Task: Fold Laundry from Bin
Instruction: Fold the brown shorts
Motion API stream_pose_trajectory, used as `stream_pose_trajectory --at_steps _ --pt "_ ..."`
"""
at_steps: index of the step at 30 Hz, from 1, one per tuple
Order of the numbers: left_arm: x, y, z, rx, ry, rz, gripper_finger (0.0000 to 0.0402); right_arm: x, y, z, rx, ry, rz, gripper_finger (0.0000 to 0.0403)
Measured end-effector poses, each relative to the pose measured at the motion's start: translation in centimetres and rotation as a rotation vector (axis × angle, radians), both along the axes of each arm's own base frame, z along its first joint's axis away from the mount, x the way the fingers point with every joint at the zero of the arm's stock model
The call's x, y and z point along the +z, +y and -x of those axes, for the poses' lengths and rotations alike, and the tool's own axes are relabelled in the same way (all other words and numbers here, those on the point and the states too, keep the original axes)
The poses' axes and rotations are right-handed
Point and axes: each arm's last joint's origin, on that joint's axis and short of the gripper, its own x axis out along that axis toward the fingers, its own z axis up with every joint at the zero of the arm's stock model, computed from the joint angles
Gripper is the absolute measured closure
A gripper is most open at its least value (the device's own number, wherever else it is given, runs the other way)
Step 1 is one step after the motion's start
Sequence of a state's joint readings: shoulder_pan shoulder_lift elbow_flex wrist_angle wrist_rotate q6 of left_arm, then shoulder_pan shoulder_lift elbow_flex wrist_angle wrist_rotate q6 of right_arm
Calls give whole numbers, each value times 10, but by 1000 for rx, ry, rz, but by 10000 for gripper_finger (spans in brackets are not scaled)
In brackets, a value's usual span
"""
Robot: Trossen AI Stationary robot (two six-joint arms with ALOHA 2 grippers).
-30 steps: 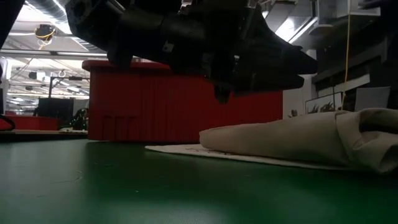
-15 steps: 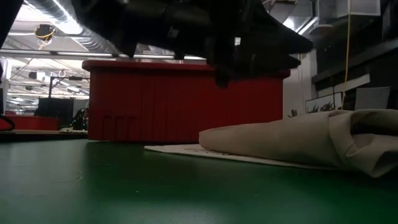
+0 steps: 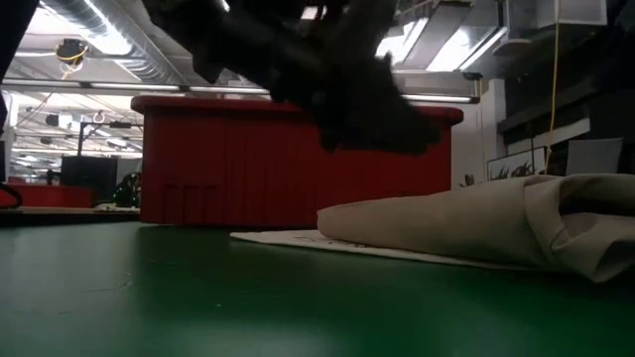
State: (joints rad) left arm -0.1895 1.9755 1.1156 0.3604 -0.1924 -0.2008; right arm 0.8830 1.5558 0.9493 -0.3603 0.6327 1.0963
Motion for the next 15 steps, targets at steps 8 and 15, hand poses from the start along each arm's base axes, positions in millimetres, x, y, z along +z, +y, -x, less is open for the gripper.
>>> stream_pose_trajectory --at_steps 8,15 --pt "-10 12 4 32 117 -22 246 -33 0 -25 -55 10 69 233" --pt "-13 16 6 43 153 -30 246 -52 -4 -44 36 104 13 233"
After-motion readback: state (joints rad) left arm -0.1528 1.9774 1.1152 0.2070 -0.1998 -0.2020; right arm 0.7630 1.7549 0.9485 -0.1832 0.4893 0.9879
